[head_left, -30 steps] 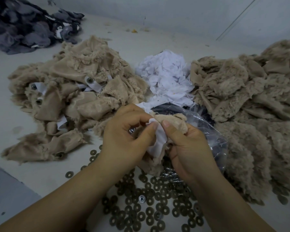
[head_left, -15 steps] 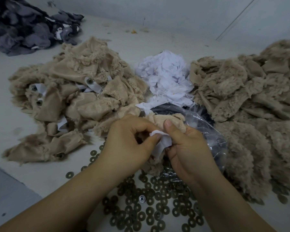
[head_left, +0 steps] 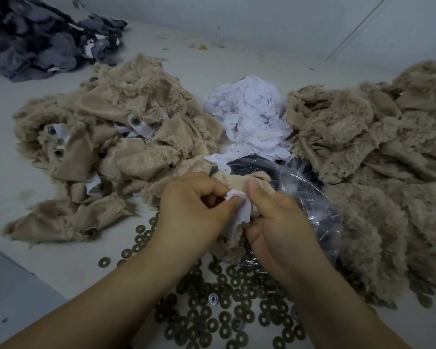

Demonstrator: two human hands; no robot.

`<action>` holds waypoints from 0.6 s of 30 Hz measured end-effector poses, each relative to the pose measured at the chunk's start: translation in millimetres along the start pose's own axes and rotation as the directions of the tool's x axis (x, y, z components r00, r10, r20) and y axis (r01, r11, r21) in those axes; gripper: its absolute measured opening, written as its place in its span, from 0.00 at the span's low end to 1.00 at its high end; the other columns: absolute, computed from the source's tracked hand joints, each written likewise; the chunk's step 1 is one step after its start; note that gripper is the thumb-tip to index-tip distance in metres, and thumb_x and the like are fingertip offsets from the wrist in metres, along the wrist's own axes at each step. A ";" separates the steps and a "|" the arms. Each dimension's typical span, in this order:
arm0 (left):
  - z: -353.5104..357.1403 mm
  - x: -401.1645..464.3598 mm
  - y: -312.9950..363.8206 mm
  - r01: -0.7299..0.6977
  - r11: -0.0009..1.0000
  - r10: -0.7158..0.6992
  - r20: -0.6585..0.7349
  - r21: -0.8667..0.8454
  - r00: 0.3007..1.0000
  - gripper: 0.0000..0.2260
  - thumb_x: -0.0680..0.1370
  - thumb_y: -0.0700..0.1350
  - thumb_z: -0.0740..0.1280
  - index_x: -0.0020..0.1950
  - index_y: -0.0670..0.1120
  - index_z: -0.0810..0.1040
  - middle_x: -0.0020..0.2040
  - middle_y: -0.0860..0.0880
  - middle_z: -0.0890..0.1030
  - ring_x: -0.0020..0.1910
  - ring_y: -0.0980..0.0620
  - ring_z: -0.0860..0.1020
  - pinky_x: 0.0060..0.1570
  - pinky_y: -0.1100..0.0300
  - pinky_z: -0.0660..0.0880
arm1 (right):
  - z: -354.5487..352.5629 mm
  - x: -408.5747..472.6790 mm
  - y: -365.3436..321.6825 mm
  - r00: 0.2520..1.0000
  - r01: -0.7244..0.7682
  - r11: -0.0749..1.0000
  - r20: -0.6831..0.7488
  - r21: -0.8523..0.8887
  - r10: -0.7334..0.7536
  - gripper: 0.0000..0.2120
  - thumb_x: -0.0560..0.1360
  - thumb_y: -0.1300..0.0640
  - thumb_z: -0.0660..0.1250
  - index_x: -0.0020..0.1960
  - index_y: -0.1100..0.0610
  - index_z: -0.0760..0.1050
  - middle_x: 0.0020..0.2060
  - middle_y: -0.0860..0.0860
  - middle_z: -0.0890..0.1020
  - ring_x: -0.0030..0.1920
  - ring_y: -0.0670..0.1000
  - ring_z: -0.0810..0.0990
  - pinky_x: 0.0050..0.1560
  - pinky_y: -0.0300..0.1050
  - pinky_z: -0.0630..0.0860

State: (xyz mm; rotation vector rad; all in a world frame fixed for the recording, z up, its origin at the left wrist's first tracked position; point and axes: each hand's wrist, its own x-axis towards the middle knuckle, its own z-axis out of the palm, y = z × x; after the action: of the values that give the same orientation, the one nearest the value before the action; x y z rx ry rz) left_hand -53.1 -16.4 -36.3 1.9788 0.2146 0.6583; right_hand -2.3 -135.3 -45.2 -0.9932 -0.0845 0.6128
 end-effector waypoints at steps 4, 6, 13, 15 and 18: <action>0.6 2.0 -0.2 0.049 0.999 -0.049 -0.025 -0.019 0.998 0.09 0.68 0.40 0.79 0.31 0.47 0.81 0.27 0.55 0.75 0.26 0.61 0.71 0.27 0.71 0.66 | 0.0 -0.8 2.0 0.998 0.043 0.998 0.038 -0.054 -0.041 0.15 0.74 0.53 0.67 0.50 0.65 0.83 0.50 0.66 0.84 0.54 0.62 0.84 0.54 0.49 0.82; 0.9 1.4 -1.1 0.071 0.997 -0.071 -0.022 -0.007 0.997 0.11 0.66 0.40 0.79 0.31 0.49 0.79 0.28 0.56 0.76 0.26 0.62 0.71 0.26 0.71 0.67 | -0.3 -0.7 2.2 0.998 0.054 0.998 0.035 -0.046 -0.052 0.12 0.75 0.56 0.67 0.48 0.64 0.84 0.49 0.66 0.84 0.53 0.62 0.85 0.51 0.47 0.82; -4.1 5.5 -10.5 0.223 0.932 -0.236 -0.012 -0.286 0.972 0.05 0.72 0.40 0.76 0.40 0.49 0.82 0.33 0.50 0.81 0.32 0.54 0.78 0.34 0.63 0.77 | 3.4 -0.5 2.1 0.997 0.010 0.996 0.072 0.085 -0.017 0.14 0.77 0.57 0.64 0.54 0.66 0.81 0.54 0.65 0.84 0.55 0.60 0.84 0.55 0.50 0.82; -4.5 6.5 -10.5 0.215 0.936 -0.230 -0.022 -0.281 0.973 0.08 0.74 0.38 0.74 0.37 0.49 0.84 0.34 0.49 0.84 0.33 0.53 0.80 0.34 0.62 0.79 | 4.1 -0.3 2.0 0.998 -0.020 0.996 0.053 0.091 0.016 0.16 0.76 0.57 0.65 0.57 0.67 0.80 0.54 0.64 0.84 0.56 0.61 0.84 0.57 0.52 0.82; -4.3 8.3 -11.5 0.283 0.883 -0.306 -0.003 -0.375 0.952 0.09 0.75 0.37 0.72 0.35 0.46 0.84 0.34 0.42 0.83 0.33 0.48 0.79 0.36 0.58 0.79 | 5.4 -0.3 1.5 0.996 -0.083 0.987 0.030 0.137 0.080 0.19 0.74 0.56 0.66 0.59 0.69 0.78 0.55 0.64 0.83 0.58 0.61 0.83 0.59 0.54 0.80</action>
State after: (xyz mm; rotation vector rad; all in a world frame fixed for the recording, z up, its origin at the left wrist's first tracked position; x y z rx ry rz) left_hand -47.0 -4.0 -41.8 1.5221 0.3920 0.5173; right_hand -5.0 -130.8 -43.4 -0.8580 -0.0222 0.6963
